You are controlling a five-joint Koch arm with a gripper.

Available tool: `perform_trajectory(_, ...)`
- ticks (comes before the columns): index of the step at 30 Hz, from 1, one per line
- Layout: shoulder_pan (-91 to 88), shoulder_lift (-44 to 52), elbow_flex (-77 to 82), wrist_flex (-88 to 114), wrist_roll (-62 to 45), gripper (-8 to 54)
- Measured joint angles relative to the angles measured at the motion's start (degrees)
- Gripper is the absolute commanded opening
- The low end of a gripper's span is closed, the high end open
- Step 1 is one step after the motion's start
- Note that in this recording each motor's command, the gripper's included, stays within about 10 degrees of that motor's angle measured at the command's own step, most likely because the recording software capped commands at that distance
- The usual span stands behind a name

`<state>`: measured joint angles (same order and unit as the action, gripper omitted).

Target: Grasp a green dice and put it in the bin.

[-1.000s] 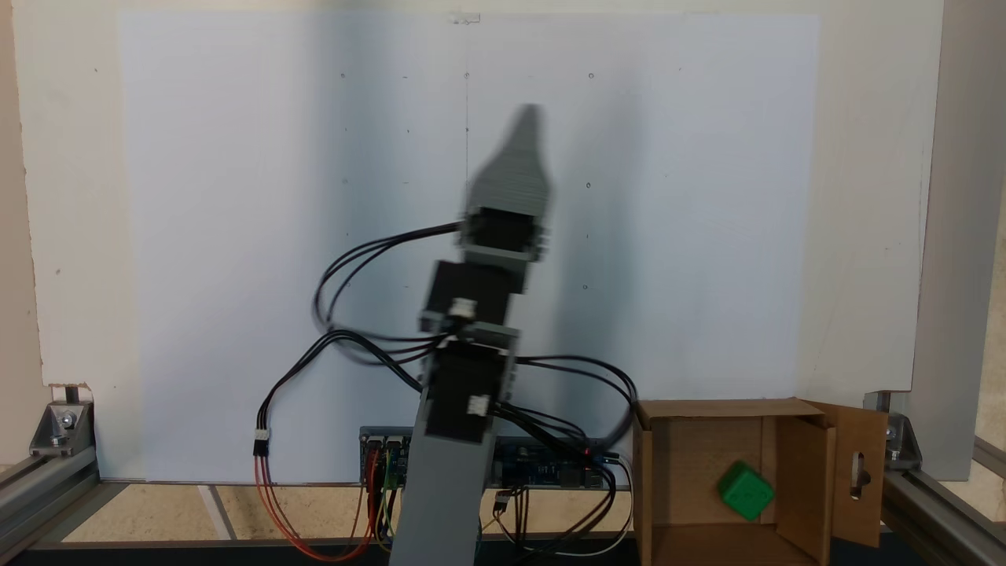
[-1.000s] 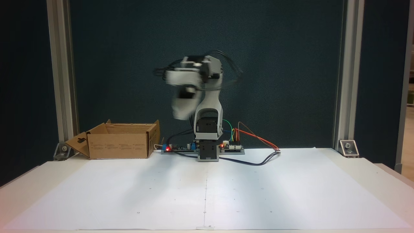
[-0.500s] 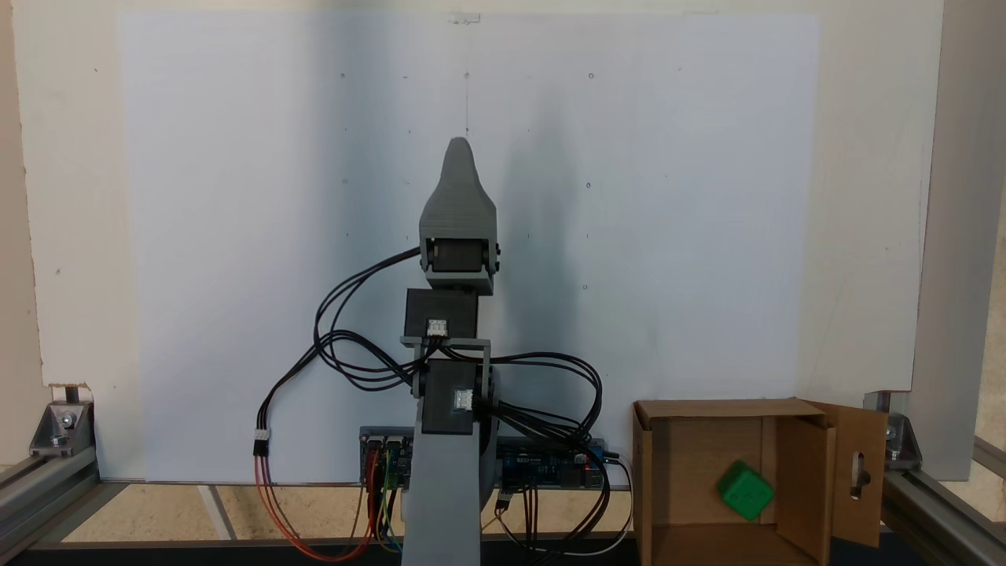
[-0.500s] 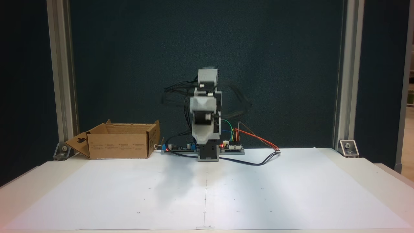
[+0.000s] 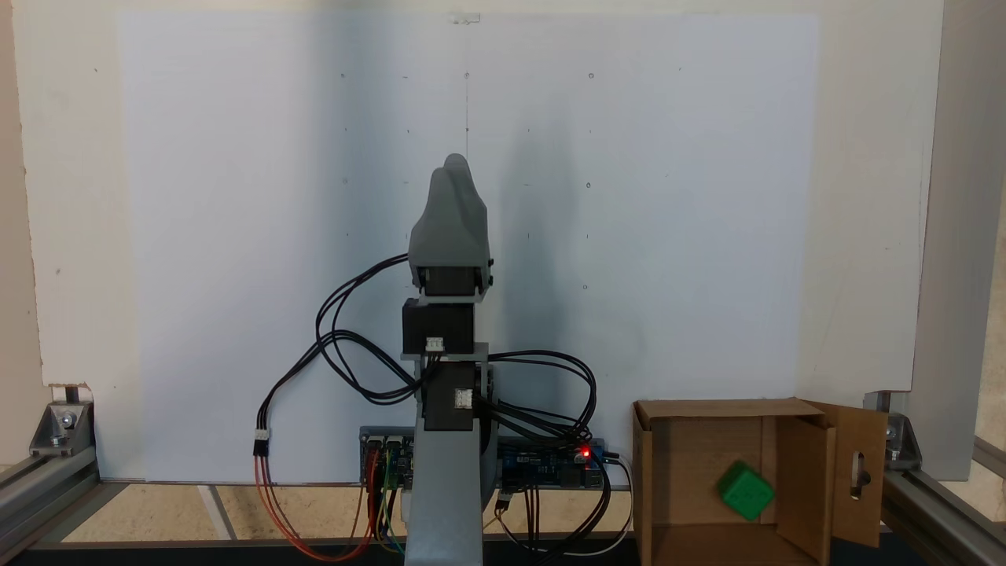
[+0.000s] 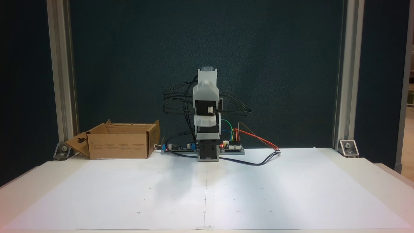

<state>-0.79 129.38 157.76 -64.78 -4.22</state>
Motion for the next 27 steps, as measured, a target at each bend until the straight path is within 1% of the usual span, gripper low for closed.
perform_trajectory(9,0.00,0.00,10.55,-18.46,0.00,43.2)
perform_trajectory(17,0.00,0.00,17.40,-23.82,0.00,43.2)
perform_trajectory(21,0.00,0.00,18.63,-26.54,0.00,45.1)
perform_trajectory(27,-0.09,0.00,18.63,-26.89,0.00,45.1)
